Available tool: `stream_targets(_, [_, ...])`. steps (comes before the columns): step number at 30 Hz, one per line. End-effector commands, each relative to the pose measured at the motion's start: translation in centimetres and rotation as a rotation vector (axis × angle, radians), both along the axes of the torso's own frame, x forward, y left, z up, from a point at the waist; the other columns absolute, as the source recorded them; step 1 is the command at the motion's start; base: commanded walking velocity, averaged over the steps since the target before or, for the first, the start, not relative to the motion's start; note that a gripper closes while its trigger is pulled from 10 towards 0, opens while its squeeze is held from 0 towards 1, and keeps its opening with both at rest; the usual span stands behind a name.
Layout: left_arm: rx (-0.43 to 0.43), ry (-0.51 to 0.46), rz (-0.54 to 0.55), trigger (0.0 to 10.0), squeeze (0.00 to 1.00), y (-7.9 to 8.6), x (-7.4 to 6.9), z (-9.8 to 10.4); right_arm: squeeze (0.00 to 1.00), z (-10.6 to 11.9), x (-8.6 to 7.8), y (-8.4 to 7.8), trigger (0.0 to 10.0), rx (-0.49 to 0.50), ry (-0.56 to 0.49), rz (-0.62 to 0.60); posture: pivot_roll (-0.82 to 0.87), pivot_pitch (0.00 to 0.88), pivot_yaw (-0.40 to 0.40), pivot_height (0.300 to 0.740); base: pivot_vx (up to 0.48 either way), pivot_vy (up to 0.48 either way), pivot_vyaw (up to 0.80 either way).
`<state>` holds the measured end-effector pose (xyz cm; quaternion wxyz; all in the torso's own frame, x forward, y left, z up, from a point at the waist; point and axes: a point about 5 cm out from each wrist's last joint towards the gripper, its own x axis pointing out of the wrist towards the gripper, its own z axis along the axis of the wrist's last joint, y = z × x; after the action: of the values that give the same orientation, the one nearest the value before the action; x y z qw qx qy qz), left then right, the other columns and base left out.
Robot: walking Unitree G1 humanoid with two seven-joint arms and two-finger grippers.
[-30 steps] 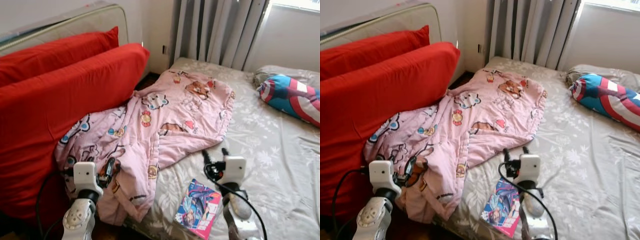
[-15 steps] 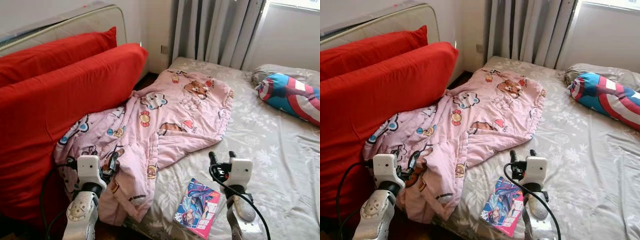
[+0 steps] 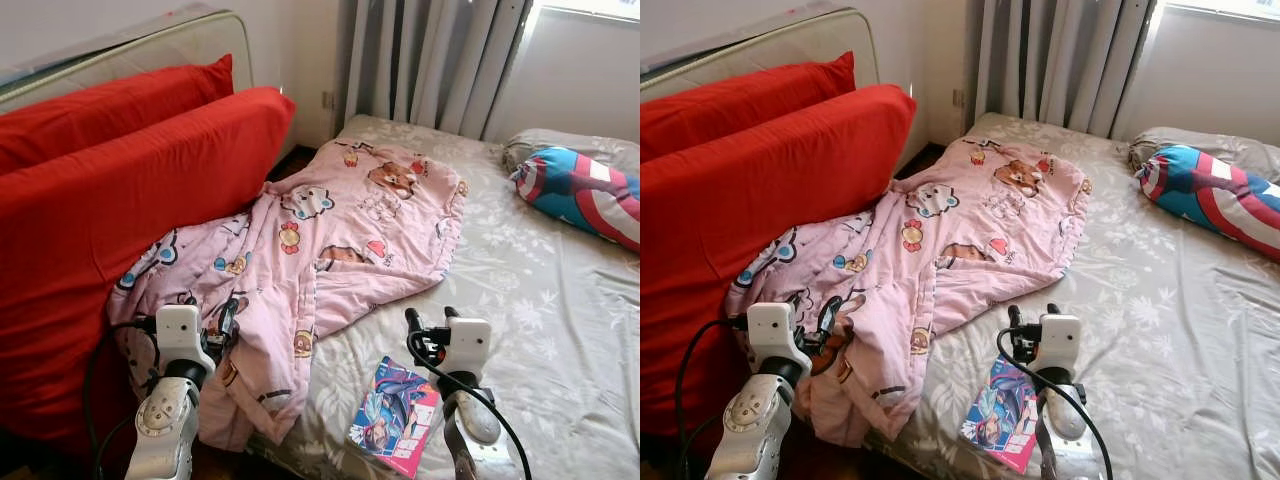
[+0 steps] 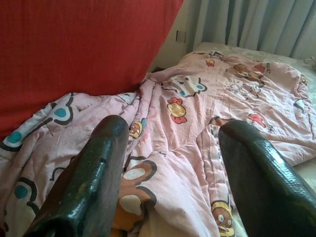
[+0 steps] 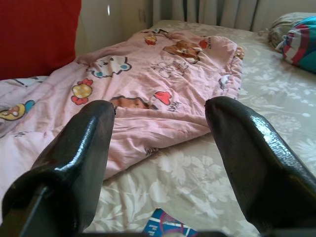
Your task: Clean up the room
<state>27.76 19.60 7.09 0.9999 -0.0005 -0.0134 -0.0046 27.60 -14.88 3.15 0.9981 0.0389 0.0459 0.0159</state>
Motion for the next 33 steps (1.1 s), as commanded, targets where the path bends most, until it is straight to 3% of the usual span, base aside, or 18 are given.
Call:
stream_targets(1, [-0.007, 0.001, -0.011, 10.0, 0.00, -0.16, 0.39, 0.29, 0.00, 0.53, 0.10, -0.05, 10.0, 0.006, -0.028, -0.003, -0.04, 0.024, -0.018, 0.691, 0.000, 0.000, 0.00])
stream_targets(10, [-0.010, 0.003, -0.035, 10.0, 0.00, -0.74, 0.85, 0.38, 0.00, -0.11, -0.62, -0.56, 10.0, 0.001, 0.002, -0.021, -0.05, 0.026, -0.009, 0.691, 0.000, 0.000, 0.00])
stream_targets(16, [-0.014, 0.003, -0.042, 10.0, 0.00, -0.95, 0.87, 0.35, 0.00, -0.06, -0.48, -0.02, 10.0, -0.008, 0.003, 0.022, -0.05, 0.027, -0.014, 0.636, 0.000, 0.000, 0.00])
stream_targets(33, [-0.020, -0.004, -0.035, 10.0, 0.00, -0.85, 1.30, 0.57, 0.00, -0.28, -0.67, -0.31, 10.0, 0.000, 0.008, 0.026, -0.05, 0.027, -0.026, 0.636, 0.000, 0.000, 0.00])
